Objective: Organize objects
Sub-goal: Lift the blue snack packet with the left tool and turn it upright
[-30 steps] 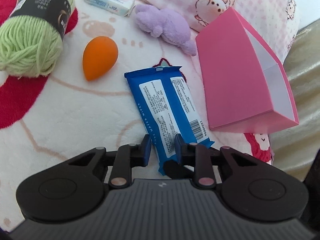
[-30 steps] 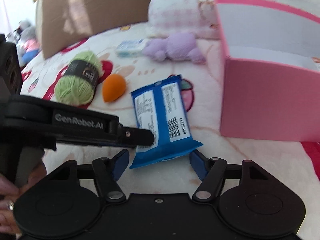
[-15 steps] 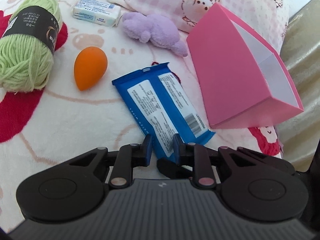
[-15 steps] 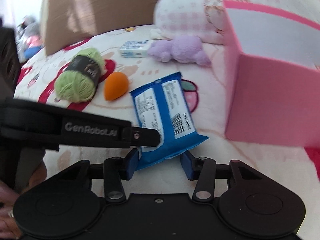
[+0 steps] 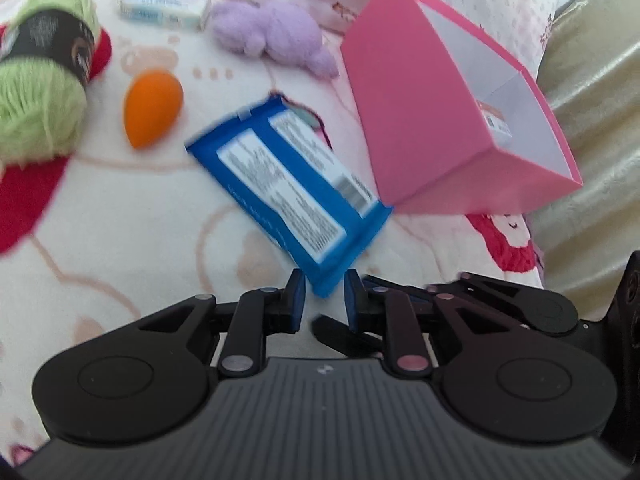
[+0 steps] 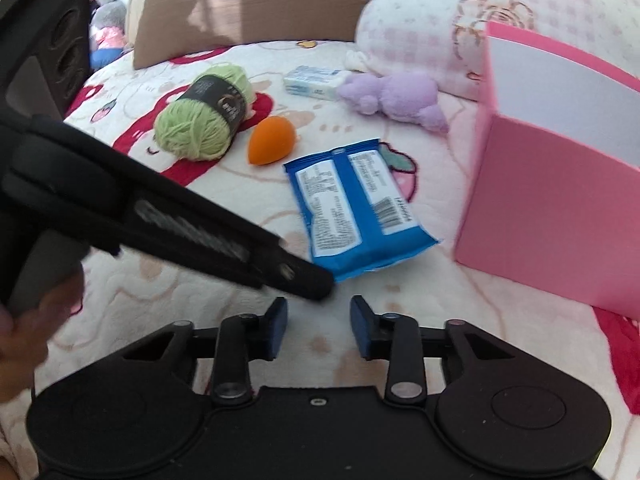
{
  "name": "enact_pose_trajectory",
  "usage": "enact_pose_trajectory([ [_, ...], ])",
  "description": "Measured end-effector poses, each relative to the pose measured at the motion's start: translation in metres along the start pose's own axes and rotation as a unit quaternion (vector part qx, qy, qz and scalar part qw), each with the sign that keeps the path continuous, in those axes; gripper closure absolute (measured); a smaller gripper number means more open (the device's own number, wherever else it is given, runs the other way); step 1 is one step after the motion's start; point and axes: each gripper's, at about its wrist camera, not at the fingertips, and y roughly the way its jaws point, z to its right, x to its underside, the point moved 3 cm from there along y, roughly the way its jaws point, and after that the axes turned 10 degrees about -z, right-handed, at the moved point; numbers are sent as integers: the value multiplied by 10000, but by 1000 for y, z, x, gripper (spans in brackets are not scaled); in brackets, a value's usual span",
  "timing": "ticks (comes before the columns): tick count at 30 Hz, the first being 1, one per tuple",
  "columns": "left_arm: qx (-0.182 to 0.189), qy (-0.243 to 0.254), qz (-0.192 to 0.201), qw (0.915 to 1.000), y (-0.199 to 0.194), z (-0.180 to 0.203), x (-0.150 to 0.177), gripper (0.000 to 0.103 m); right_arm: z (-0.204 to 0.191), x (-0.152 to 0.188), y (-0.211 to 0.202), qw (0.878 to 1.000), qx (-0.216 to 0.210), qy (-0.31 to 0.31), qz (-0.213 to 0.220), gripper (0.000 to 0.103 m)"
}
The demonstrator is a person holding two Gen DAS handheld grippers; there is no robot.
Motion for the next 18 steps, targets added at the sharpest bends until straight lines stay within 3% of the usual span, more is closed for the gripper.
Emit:
enact_pose_trajectory([
  [2,-44,16,40,10000,-5,-5,-6,84,8,-1,-1,9997,-102,226,32,43],
  [6,-252,-5,182,9995,-9,-19,-16,81,22,-5,3,9941,-619,893,-26,40],
  [8,-509,26,247,9984,-7,-25,-21,77,26,-4,5,9894,-612,1309,132,28],
  [13,-616,-28,345,9975,3,-35,-34,69,23,-3,12,9778,-453,1997,452,27],
  [18,-598,-84,382,9974,1,-43,-37,65,32,-7,17,9641,-800,2485,480,24],
])
